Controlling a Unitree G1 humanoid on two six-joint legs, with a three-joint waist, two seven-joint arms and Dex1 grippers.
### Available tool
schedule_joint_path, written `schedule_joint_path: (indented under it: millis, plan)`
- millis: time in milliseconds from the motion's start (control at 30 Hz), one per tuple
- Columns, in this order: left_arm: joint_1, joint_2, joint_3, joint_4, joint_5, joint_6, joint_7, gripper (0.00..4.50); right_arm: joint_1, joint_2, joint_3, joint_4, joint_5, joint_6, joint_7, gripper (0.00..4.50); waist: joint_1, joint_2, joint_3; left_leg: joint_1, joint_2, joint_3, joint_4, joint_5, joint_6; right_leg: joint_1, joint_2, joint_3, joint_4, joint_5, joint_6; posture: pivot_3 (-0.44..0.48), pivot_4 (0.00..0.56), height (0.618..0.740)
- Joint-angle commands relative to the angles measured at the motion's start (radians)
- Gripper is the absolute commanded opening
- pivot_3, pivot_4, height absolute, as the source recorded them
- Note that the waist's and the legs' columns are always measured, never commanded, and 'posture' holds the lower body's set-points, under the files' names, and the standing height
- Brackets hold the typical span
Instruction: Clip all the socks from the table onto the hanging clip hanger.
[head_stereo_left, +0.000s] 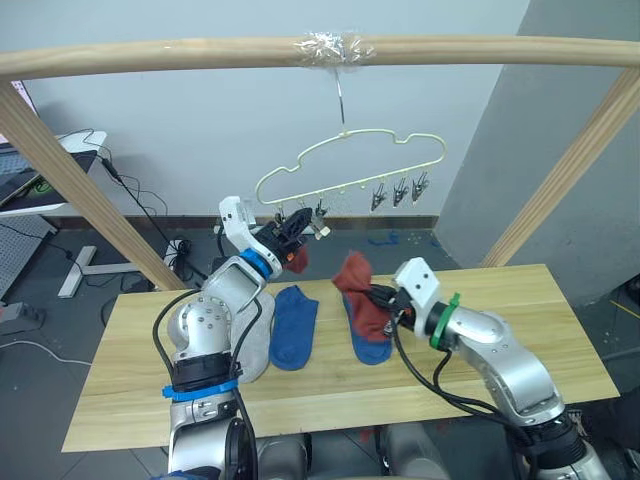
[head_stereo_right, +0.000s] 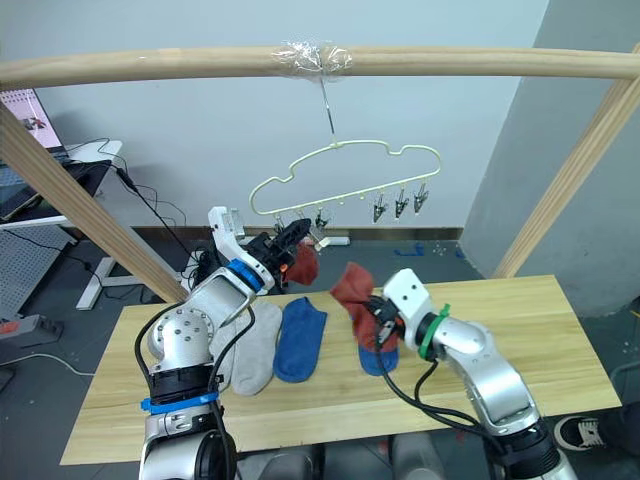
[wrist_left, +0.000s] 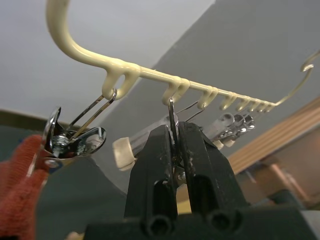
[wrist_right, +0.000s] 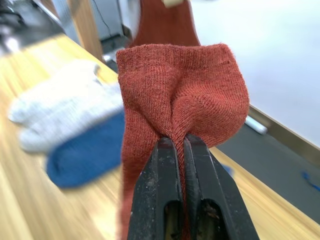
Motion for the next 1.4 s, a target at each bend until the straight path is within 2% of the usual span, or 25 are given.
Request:
schedule_joint_path:
  millis: [33, 500, 633, 733, 833, 933, 1100, 1133, 1167, 1267, 1400]
  plan:
    - [-0.009, 0.005, 0.004, -0.031, -0.06, 0.044, 0.024, 0.0, -0.039, 0.032, -0.003, -0.056, 0.019, 0.031, -0.033, 0.03, 0.002, 0.0, 0.0, 0.0, 0.0, 0.0, 0.0, 0.0, 0.0, 0.0, 0.0, 0.0, 0.0, 0.0, 0.0, -0.114, 0.159, 0.74]
    - [0.013, 0.009, -0.014, -0.061, -0.142, 0.06, 0.054, 0.0, -0.129, 0.075, 0.008, -0.004, 0.027, 0.034, -0.031, 0.03, 0.004, 0.0, 0.0, 0.0, 0.0, 0.0, 0.0, 0.0, 0.0, -0.001, 0.0, 0.0, -0.001, 0.003, -0.005, -0.1, 0.166, 0.74]
    - [0.025, 0.03, -0.035, -0.086, -0.105, 0.035, 0.038, 0.0, -0.133, 0.082, 0.006, 0.007, 0.023, 0.029, -0.032, 0.03, 0.004, 0.0, 0.0, -0.001, 0.0, 0.0, -0.001, 0.0, 0.0, -0.001, 0.0, 0.0, -0.001, 0.003, -0.005, -0.093, 0.166, 0.74]
    - [0.036, 0.036, -0.042, -0.092, -0.091, 0.007, 0.031, 0.83, -0.126, 0.082, 0.006, 0.01, 0.022, 0.025, -0.032, 0.0, 0.005, 0.0, 0.0, -0.001, 0.0, 0.0, -0.001, 0.0, 0.0, -0.001, 0.0, 0.0, -0.002, 0.003, -0.005, -0.093, 0.166, 0.74]
    - [0.039, 0.044, -0.043, -0.088, -0.099, 0.005, 0.026, 1.9, -0.124, 0.087, 0.005, 0.009, 0.027, 0.022, -0.032, 0.0, 0.006, 0.0, 0.0, -0.001, 0.0, 0.0, -0.001, 0.0, 0.0, -0.001, 0.0, 0.0, -0.002, 0.003, -0.005, -0.094, 0.167, 0.74]
    - [0.04, 0.057, -0.042, -0.086, -0.103, 0.009, 0.026, 2.6, -0.126, 0.094, 0.004, 0.01, 0.031, 0.022, -0.033, 0.0, 0.005, 0.0, 0.0, -0.001, 0.0, 0.0, -0.001, 0.0, 0.0, -0.001, 0.0, 0.0, -0.002, 0.003, -0.005, -0.094, 0.167, 0.74]
    - [0.067, 0.158, -0.099, -0.121, -0.025, 0.004, -0.037, 4.06, -0.128, 0.142, 0.001, 0.032, 0.06, 0.045, -0.035, 0.0, 0.002, 0.0, 0.0, -0.001, 0.0, 0.0, -0.003, 0.0, 0.0, -0.002, 0.0, 0.0, -0.002, 0.003, -0.005, -0.094, 0.167, 0.74]
    - [0.078, 0.179, -0.101, -0.144, -0.035, 0.016, -0.049, 4.38, -0.13, 0.166, -0.009, 0.045, 0.084, 0.061, -0.035, 0.25, 0.001, 0.0, 0.0, 0.0, 0.0, 0.0, -0.004, 0.0, 0.0, -0.002, 0.0, 0.0, -0.002, 0.003, -0.005, -0.094, 0.167, 0.74]
    - [0.087, 0.196, -0.1, -0.164, -0.045, 0.026, -0.058, 4.5, -0.132, 0.187, -0.019, 0.055, 0.108, 0.076, -0.035, 0.6, 0.002, 0.0, 0.0, 0.0, 0.0, 0.0, -0.004, 0.0, 0.0, -0.002, 0.0, 0.001, -0.002, 0.003, -0.006, -0.094, 0.167, 0.74]
    - [0.106, 0.255, -0.089, -0.211, -0.061, 0.048, -0.083, 4.5, -0.146, 0.23, -0.047, 0.085, 0.155, 0.109, -0.042, 1.33, 0.002, 0.0, 0.0, -0.001, 0.001, 0.0, -0.006, 0.0, 0.0, -0.002, 0.001, 0.0, -0.003, 0.003, -0.006, -0.081, 0.158, 0.74]
    - [0.12, 0.316, -0.083, -0.249, -0.061, 0.059, -0.1, 4.5, -0.153, 0.232, -0.065, 0.1, 0.186, 0.14, -0.041, 2.75, 0.005, 0.0, 0.0, 0.0, 0.001, 0.0, -0.007, 0.0, 0.0, -0.003, 0.0, 0.0, -0.004, 0.003, -0.006, -0.067, 0.153, 0.74]
